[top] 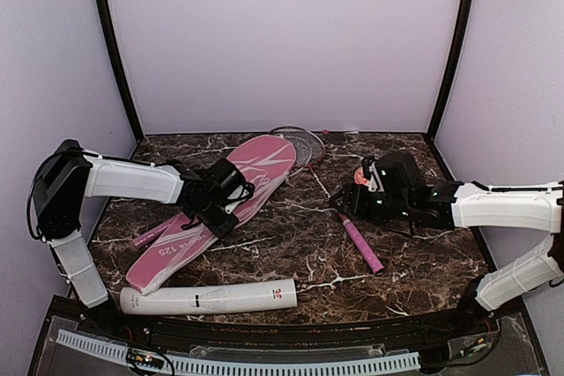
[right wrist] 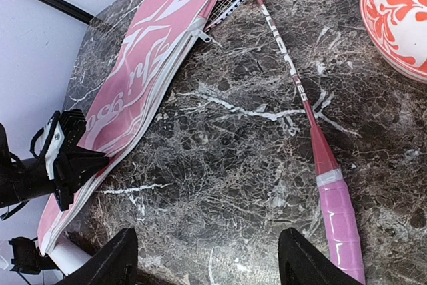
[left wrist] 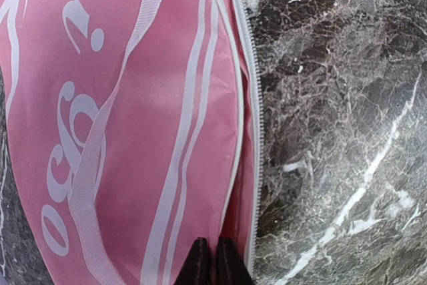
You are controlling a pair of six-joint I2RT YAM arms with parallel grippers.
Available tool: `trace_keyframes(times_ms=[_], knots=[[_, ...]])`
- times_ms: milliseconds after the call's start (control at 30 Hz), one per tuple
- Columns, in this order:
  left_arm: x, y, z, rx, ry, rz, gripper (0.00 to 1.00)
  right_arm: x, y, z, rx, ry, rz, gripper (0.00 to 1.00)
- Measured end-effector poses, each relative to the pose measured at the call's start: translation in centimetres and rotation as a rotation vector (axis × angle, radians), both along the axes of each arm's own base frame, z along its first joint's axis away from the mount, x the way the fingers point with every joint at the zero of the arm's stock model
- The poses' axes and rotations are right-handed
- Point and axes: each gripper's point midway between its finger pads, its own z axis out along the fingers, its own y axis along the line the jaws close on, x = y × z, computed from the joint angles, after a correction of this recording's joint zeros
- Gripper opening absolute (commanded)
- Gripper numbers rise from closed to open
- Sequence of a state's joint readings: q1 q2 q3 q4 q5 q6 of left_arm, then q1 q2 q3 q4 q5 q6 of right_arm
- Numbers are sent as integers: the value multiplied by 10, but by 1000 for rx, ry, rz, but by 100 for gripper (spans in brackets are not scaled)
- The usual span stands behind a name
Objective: Pack up the badminton gear
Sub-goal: Open the racket bag at the center of the board, then pick up the racket from the center of the board.
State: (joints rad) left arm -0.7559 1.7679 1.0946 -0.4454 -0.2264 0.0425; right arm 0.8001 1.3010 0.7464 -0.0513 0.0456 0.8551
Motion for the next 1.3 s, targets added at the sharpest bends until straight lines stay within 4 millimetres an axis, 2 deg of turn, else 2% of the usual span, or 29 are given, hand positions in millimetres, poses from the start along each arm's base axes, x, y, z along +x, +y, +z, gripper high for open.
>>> trace_keyframes(times_ms=[167, 267, 467, 600, 733, 900, 1100, 1300], knots=[[1, -2, 3, -12, 0, 12, 0, -6, -6, -5, -34, 18, 8, 75], [2, -4, 12, -37, -11, 26, 0, -16, -13, -6, -73, 28, 21, 77], [4, -10, 54, -169, -54, 56, 0, -42, -31, -8, -149, 49, 49, 77], [12, -13, 84, -277, -78, 77, 0, -55, -44, -26, -234, 102, 50, 76], [23, -8, 98, -351, -88, 98, 0, -66, -50, -46, -314, 155, 60, 76], [28, -5, 103, -407, -113, 93, 0, -74, -62, -71, -439, 218, 46, 74], [18, -6, 93, -440, -112, 68, 0, -71, -67, -79, -495, 232, 19, 71], [18, -11, 95, -465, -112, 48, 0, -63, -68, -93, -562, 247, -3, 64]])
